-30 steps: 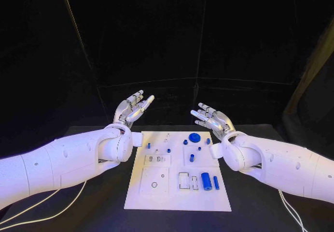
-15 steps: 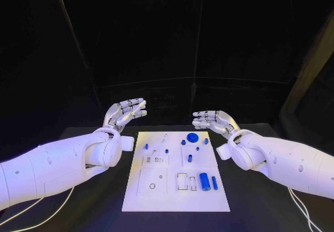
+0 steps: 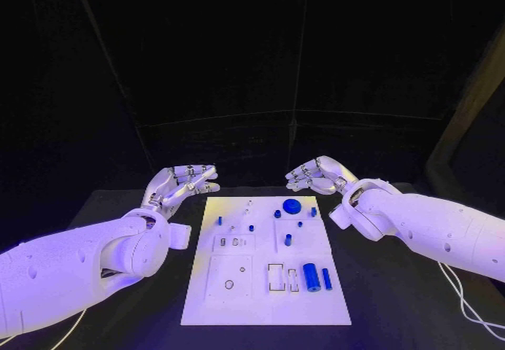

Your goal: Assemble the parts on the task board

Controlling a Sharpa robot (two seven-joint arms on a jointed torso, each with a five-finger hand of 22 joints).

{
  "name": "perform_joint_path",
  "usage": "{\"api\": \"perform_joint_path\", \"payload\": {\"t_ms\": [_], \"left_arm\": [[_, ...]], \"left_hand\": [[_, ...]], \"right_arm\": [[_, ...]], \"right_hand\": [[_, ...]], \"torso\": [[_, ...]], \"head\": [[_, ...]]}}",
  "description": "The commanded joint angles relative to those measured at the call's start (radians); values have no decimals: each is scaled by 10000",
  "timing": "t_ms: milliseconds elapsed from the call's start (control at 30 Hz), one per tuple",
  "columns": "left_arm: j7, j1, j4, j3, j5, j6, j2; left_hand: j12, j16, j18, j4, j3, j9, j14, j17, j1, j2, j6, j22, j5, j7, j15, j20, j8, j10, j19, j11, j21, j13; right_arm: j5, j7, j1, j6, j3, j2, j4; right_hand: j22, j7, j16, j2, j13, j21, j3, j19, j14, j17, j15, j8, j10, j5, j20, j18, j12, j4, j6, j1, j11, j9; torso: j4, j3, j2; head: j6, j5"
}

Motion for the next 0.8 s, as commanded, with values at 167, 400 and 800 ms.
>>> {"api": "perform_joint_path", "payload": {"t_ms": [167,400,800], "left_arm": [[-56,10,810,8,-198,635,-353],[-156,11,1252,7,-76,804,-513],[-231,15,1345,8,-49,942,-594]], "left_hand": [[-59,-78,145,-64,-14,-12,72,16,91,31,58,-20,21,5,-25,23,-60,84,81,13,-2,-14],[-102,-134,136,-76,-44,-19,57,22,41,29,49,-50,14,33,-11,25,-98,74,85,31,-38,-18],[-130,-171,133,-85,-62,-22,48,26,13,33,41,-70,13,52,-1,30,-124,65,85,46,-64,-20]], "right_arm": [[-5095,-2044,335,717,12,239,-62],[-7179,-3086,477,1172,20,468,-66],[-8198,-3500,568,1583,26,636,15]], "right_hand": [[1417,-352,1257,-330,22,2773,131,2402,3197,878,-939,-243,1202,-48,-1118,167,-324,-119,886,244,-540,7],[2484,-501,3659,-475,30,4448,226,2435,3273,2318,-1087,-414,1033,-82,-1225,148,-322,-128,1006,-22,-565,0],[5334,-435,5926,-680,41,7276,582,2224,2926,3857,-961,-426,546,-110,-1098,-57,-319,-99,742,-184,-534,-5]], "torso": [[169,-58,521],[225,-72,772],[319,-79,981]], "head": [[140,-188],[199,-290],[254,-376]]}}
